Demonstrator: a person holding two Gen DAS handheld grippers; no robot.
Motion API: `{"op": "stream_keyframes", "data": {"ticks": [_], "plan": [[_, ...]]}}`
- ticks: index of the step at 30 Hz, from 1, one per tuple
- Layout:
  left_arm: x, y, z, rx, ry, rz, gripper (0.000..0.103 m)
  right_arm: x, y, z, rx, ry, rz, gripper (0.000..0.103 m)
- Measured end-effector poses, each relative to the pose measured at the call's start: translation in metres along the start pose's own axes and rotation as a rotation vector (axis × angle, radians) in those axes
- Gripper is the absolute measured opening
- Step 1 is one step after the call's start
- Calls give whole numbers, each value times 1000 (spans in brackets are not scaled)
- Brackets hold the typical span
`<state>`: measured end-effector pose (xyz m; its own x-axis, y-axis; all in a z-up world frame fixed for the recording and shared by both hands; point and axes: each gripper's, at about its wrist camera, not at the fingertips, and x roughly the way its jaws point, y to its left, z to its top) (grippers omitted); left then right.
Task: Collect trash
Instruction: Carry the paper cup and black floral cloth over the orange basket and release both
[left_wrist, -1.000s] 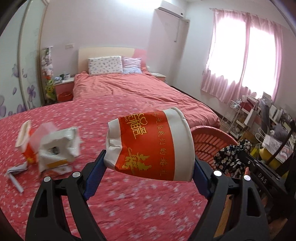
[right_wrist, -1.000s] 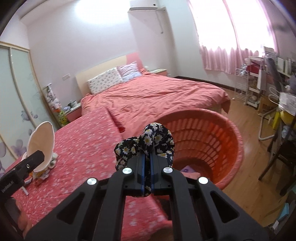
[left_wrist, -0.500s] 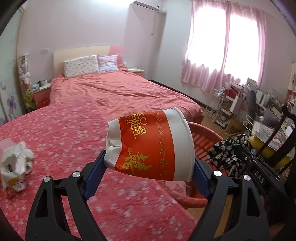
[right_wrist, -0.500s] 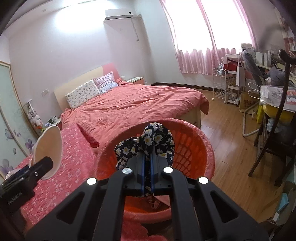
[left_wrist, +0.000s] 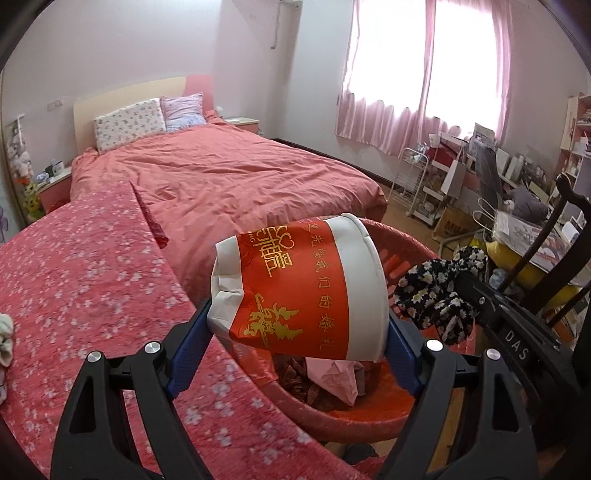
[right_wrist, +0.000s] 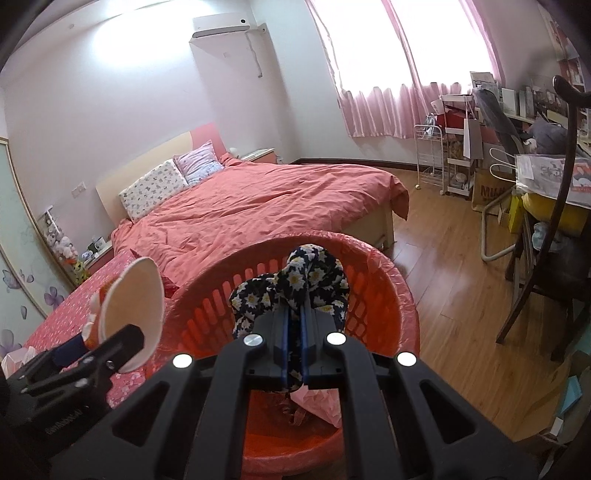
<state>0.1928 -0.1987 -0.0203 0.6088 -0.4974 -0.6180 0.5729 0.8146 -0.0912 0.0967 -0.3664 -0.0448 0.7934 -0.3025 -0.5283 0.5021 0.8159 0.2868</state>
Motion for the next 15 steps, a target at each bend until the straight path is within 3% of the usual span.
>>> {"op": "stream_keyframes", "data": {"ticks": [11, 15], "plan": [[16, -9, 0, 18, 41, -37, 83, 4, -9, 4, 31, 5, 20, 7], [19, -6, 2, 5, 57, -52, 83, 10, -15, 6, 54, 21, 44, 15]]}}
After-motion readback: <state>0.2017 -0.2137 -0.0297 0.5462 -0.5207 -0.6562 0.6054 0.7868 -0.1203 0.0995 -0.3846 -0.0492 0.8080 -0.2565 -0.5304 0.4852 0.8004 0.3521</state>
